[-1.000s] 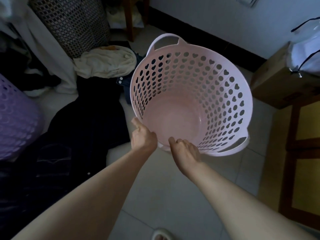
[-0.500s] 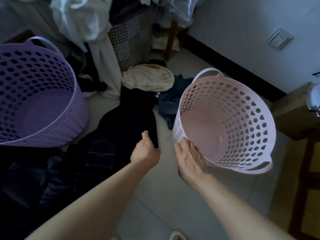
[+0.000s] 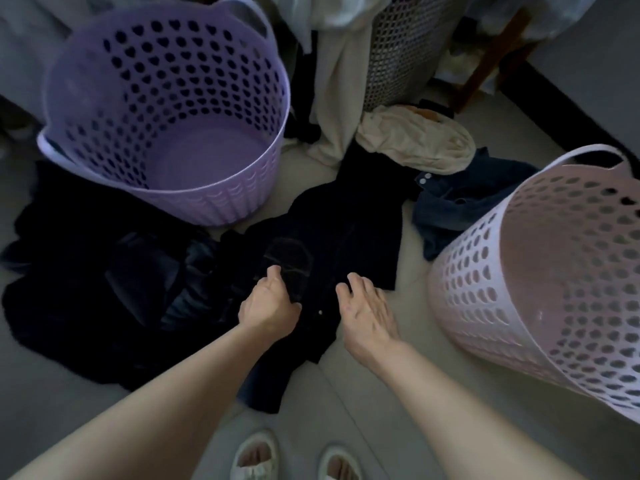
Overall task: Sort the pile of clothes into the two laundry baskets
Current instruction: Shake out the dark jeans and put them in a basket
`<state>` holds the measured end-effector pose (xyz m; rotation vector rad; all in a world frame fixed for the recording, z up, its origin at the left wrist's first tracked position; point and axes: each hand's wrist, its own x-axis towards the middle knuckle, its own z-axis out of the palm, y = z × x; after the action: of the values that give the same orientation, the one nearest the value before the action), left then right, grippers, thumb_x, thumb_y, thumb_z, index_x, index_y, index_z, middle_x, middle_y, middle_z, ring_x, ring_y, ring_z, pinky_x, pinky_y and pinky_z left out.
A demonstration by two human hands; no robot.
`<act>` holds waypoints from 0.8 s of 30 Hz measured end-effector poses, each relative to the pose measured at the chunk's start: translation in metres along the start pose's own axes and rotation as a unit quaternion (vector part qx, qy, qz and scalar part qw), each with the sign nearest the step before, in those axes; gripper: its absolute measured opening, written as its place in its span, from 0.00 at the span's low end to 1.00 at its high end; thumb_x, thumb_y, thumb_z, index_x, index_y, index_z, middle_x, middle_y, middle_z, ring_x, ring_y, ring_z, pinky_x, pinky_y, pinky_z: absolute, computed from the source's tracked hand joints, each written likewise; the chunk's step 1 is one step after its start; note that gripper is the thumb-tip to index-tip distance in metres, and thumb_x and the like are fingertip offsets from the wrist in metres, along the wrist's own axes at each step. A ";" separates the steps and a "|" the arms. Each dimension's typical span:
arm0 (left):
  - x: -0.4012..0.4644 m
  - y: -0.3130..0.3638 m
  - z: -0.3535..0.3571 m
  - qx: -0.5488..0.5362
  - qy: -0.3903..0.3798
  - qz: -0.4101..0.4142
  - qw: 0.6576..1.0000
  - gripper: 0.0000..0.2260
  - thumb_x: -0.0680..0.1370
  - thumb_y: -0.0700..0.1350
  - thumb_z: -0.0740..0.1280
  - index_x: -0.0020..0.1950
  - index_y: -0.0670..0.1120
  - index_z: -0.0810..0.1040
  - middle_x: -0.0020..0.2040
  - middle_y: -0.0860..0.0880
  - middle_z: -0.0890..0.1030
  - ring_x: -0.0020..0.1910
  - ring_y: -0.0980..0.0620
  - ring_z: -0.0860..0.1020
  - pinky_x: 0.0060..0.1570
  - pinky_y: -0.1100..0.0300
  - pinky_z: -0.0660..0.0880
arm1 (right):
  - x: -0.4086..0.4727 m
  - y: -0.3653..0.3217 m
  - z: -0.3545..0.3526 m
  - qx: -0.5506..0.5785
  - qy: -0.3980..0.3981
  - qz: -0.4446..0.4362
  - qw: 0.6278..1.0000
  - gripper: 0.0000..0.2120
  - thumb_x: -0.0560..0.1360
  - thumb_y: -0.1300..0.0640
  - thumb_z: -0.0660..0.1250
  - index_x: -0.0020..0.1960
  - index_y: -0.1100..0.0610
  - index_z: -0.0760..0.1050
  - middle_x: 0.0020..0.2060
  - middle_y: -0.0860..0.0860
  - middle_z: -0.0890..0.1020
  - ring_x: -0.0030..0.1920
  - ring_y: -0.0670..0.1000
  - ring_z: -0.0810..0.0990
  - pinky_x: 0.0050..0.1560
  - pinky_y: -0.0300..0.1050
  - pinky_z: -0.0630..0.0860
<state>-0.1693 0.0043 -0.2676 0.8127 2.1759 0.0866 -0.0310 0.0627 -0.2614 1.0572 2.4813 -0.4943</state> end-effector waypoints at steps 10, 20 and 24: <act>0.070 -0.104 0.095 0.030 -0.015 -0.043 0.999 0.38 0.74 0.44 0.70 0.76 0.51 0.50 0.70 0.45 0.67 0.65 0.44 0.72 0.62 0.47 0.71 | 0.068 -0.025 0.146 -0.022 -0.068 -0.057 0.996 0.43 0.71 0.60 0.70 0.77 0.56 0.47 0.75 0.58 0.52 0.75 0.58 0.52 0.76 0.51 0.52; 0.135 -0.168 0.164 0.133 -0.006 -0.001 0.991 0.47 0.72 0.42 0.72 0.77 0.60 0.41 0.79 0.46 0.40 0.77 0.44 0.49 0.72 0.46 0.57 | 0.124 -0.053 0.255 -0.026 -0.080 -0.036 0.996 0.59 0.69 0.47 0.74 0.74 0.50 0.25 0.74 0.59 0.31 0.75 0.63 0.37 0.72 0.65 0.49; 0.154 -0.174 0.177 0.191 0.038 0.015 0.981 0.50 0.71 0.45 0.73 0.77 0.58 0.37 0.79 0.46 0.42 0.77 0.44 0.51 0.72 0.45 0.56 | 0.140 -0.055 0.276 -0.076 -0.020 -0.031 0.996 0.53 0.73 0.51 0.70 0.74 0.50 0.27 0.75 0.62 0.37 0.75 0.67 0.43 0.70 0.65 0.60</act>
<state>-0.2100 -0.0791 -0.5445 1.0706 2.2854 -0.2984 -0.1010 -0.0168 -0.5573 0.9045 2.4785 -0.3344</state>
